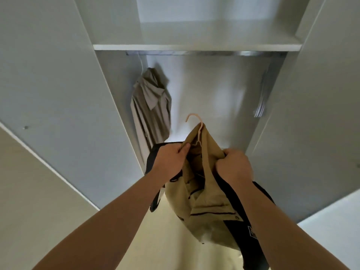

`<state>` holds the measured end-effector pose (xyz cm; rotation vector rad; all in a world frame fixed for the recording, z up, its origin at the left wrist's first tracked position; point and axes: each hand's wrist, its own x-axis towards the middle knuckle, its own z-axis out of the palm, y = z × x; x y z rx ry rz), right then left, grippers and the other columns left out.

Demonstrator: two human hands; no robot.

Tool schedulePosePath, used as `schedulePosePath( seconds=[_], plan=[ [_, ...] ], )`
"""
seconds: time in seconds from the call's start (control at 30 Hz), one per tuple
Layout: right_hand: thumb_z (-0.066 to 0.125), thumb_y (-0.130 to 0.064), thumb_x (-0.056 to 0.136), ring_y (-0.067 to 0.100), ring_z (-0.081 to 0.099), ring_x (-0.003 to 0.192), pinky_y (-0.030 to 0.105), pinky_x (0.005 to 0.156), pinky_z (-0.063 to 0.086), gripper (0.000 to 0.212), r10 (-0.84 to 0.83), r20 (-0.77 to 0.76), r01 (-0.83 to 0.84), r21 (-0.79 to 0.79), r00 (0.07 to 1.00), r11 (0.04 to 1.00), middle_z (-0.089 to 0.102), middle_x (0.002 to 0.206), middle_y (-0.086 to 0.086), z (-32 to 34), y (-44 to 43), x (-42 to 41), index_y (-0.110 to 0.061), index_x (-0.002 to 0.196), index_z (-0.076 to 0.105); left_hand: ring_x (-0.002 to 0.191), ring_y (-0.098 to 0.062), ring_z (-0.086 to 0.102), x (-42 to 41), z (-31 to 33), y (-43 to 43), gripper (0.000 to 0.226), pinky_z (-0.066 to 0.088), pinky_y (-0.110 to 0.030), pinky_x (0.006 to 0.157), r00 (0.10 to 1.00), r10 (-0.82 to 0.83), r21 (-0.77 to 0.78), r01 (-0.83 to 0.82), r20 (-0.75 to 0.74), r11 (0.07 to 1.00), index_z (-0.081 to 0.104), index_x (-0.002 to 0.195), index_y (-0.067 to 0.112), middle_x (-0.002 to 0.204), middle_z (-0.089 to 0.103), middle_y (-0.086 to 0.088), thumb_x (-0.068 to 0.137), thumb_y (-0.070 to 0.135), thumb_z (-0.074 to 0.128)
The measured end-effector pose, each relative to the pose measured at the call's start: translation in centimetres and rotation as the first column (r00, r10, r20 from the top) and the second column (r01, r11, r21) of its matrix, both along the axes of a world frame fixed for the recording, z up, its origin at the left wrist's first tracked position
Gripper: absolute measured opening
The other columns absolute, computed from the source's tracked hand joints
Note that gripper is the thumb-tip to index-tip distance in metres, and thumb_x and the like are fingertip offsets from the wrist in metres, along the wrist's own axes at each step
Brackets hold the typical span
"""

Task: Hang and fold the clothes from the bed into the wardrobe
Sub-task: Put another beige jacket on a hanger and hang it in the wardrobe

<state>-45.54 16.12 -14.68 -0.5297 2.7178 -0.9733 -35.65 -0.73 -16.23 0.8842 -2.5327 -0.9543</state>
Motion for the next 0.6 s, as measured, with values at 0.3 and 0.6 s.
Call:
schedulePosePath(
  seconds=[0.3, 0.6],
  plan=[
    [0.053, -0.005, 0.078, 0.019, 0.061, 0.063, 0.023, 0.053, 0.041, 0.022, -0.073, 0.026, 0.074, -0.083, 0.997, 0.994, 0.065, 0.068, 0.0, 0.3, -6.0, -12.1, -0.02, 0.075, 0.068, 0.064, -0.011, 0.056, -14.9, 1.0, -6.7, 0.037, 0.038, -0.011, 0.059, 0.985, -0.175, -0.072, 0.174, -0.001, 0.982, 0.066, 0.082, 0.013, 0.069, 0.061, 0.001, 0.105, 0.035, 0.048],
    [0.052, -0.006, 0.086, 0.022, 0.062, 0.073, 0.035, 0.072, 0.053, 0.023, -0.047, 0.095, 0.065, -0.194, 0.994, 0.979, 0.062, 0.075, -0.001, 1.0, -13.5, -20.0, -0.025, 0.075, 0.059, 0.072, -0.005, 0.057, -24.8, 2.3, -13.9, 0.01, 0.04, -0.016, 0.063, 0.974, -0.225, -0.059, 0.226, 0.027, 0.972, 0.06, 0.091, 0.029, 0.075, 0.06, 0.014, 0.098, 0.028, 0.053]
  ],
)
